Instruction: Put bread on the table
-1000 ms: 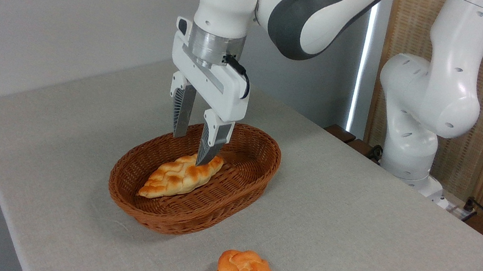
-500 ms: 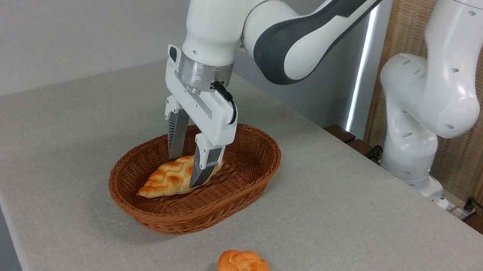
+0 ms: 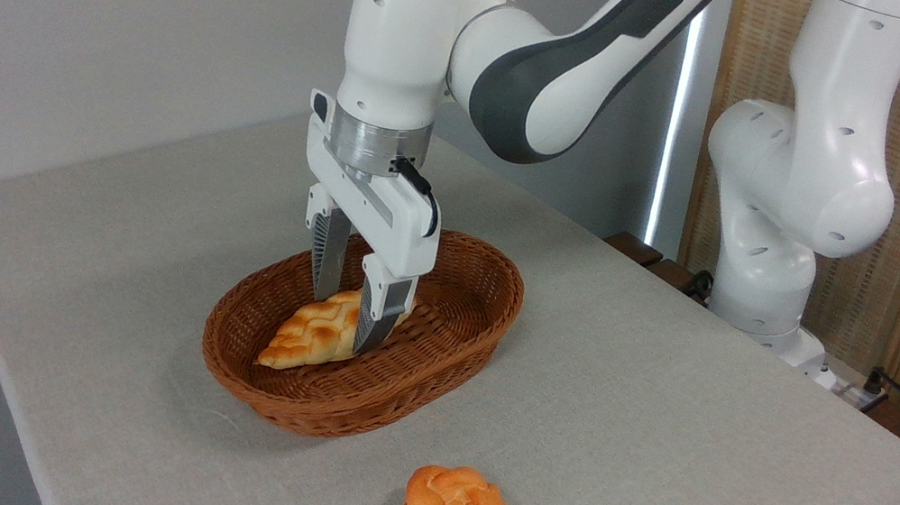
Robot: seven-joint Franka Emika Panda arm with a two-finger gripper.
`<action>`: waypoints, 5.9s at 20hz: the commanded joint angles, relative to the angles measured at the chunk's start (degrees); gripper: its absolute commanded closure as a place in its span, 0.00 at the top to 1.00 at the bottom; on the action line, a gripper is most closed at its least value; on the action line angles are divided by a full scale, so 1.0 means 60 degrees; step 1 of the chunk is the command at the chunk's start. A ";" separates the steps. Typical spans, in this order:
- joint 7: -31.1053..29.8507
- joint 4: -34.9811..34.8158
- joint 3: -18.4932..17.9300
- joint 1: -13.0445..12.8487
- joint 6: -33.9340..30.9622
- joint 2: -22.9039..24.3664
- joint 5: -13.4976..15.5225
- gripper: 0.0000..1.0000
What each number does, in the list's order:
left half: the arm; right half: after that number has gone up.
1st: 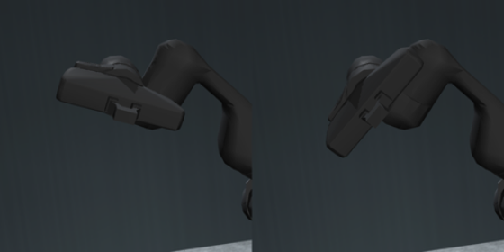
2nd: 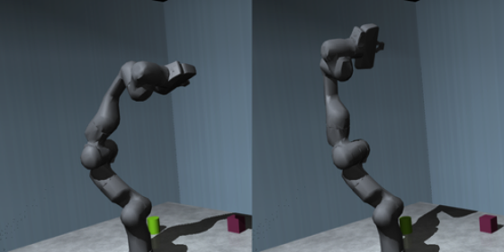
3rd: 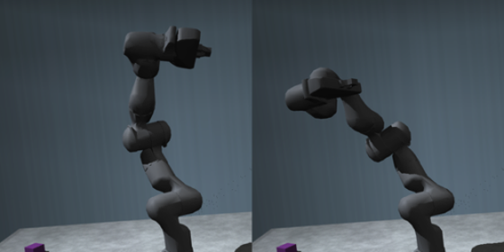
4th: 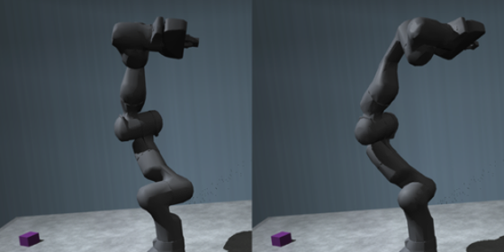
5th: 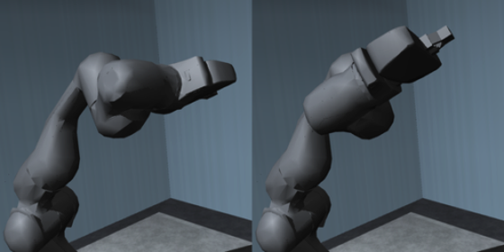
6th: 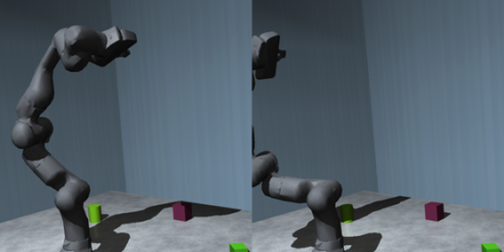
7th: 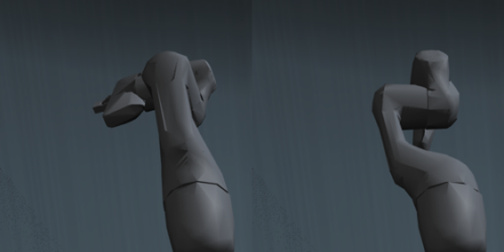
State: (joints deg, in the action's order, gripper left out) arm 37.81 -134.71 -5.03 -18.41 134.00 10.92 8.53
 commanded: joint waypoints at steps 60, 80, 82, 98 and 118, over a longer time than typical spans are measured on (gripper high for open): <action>1.3217 0.3541 -0.2149 0.0548 -0.7041 0.0304 -0.4042 0.56; 1.5451 0.3394 -0.2985 0.0592 -0.6983 0.0392 -0.4176 0.99; 1.5451 0.3394 -0.2985 0.0592 -0.6983 0.0392 -0.4176 1.00; 0.7069 0.4302 -0.2502 0.0446 -0.6881 0.0480 -0.2422 1.00; -0.0721 0.5107 -0.2297 -0.0667 -0.5195 -0.0662 -0.0851 1.00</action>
State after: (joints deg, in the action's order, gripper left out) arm 36.55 -108.39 -19.55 -20.45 103.49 10.32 2.30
